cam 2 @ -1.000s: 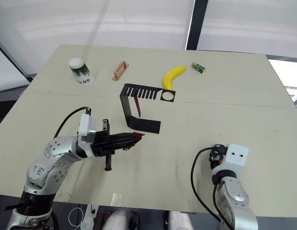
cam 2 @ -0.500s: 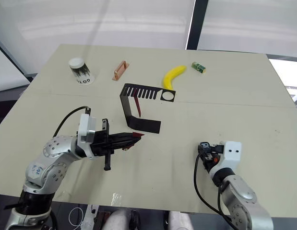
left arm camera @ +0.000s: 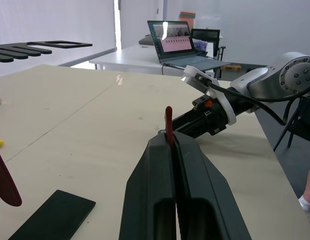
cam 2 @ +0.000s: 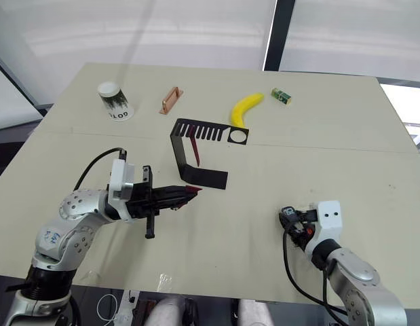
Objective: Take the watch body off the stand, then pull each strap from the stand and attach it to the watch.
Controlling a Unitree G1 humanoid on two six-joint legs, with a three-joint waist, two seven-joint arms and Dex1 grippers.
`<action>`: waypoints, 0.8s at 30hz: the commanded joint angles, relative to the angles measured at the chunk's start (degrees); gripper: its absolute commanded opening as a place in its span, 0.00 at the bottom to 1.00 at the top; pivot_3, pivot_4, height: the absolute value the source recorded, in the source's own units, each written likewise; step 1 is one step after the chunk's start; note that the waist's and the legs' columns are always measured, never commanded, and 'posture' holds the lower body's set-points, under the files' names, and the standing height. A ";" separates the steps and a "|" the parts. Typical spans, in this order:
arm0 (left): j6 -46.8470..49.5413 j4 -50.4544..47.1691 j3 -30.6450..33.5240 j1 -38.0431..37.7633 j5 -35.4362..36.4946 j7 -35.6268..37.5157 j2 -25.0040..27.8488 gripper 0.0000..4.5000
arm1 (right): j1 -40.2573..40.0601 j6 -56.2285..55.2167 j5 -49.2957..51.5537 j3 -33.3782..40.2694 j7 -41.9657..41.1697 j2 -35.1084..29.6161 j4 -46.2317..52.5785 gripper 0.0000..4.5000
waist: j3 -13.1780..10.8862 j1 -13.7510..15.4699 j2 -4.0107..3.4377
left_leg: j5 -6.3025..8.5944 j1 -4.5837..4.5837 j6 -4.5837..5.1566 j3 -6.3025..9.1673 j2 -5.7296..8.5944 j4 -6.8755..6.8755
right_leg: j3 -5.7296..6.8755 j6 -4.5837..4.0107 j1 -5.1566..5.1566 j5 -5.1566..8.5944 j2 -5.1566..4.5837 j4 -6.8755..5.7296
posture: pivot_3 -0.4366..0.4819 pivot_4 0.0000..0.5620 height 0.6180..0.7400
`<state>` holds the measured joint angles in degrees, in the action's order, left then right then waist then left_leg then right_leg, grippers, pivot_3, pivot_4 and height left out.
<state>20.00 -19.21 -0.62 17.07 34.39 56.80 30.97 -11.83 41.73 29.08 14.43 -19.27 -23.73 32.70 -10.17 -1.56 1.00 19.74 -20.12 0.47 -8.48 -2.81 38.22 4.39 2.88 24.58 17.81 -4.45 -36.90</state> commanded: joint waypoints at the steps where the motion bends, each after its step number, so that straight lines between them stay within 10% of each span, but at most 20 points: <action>1: -0.69 -0.52 0.30 0.23 0.26 0.42 -0.03 0.00 | -1.27 -2.20 -0.87 0.55 -2.78 -2.03 -1.88 0.97 | 0.01 0.06 0.01 | 0.00 0.00 0.00 0.00 0.00 0.01 | 0.00 0.01 -0.01 -0.01 0.00 0.01 | 0.48 0.27 0.88; 24: -0.09 -0.83 0.23 0.66 0.58 0.84 0.23 0.00 | 0.46 -23.41 -7.60 -4.30 -24.12 -13.84 -16.46 0.99 | 0.00 -0.04 0.02 | -0.01 0.04 0.02 0.00 0.00 0.04 | 0.01 0.03 -0.05 -0.02 0.01 0.01 | 0.48 0.27 0.88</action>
<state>20.03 -19.16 -0.63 17.37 34.40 57.22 31.00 -11.31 18.57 21.90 11.41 -41.73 -37.46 17.04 -10.17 -1.61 1.02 19.73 -20.08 0.49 -8.48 -2.81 38.27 4.40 2.90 24.53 17.79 -4.44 -36.90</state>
